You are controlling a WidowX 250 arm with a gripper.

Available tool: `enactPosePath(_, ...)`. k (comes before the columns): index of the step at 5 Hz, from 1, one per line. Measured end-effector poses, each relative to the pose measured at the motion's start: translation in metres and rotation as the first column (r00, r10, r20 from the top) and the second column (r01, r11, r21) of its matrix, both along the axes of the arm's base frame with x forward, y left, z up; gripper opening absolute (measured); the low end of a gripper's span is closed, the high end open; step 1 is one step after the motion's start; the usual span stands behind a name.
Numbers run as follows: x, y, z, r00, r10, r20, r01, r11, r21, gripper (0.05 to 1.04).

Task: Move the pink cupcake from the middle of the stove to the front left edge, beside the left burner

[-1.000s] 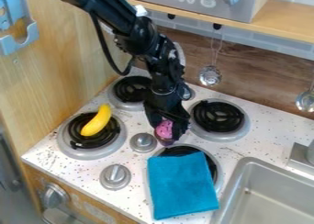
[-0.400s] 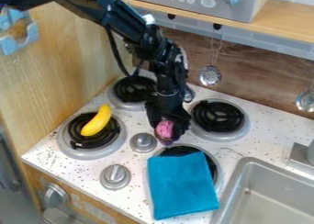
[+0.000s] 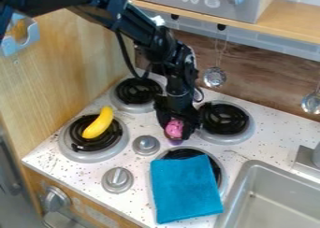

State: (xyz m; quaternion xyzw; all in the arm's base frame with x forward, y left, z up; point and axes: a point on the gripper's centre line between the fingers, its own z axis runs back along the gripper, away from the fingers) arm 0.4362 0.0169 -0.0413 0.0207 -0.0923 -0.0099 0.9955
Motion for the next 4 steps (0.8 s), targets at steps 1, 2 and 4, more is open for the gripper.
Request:
enactPosePath(1, -0.01, -0.003, 0.003, 1.0, -0.002, 0.015, 0.002, 1.0, -0.017, 0.891)
enactPosePath(2, -0.024, -0.007, 0.018, 0.999, -0.002, 0.04, 0.004, 0.999, -0.053, 0.882)
enactPosePath(4, -0.06, 0.005, 0.059, 0.996, 0.036, 0.085, -0.027, 0.994, -0.107, 0.874)
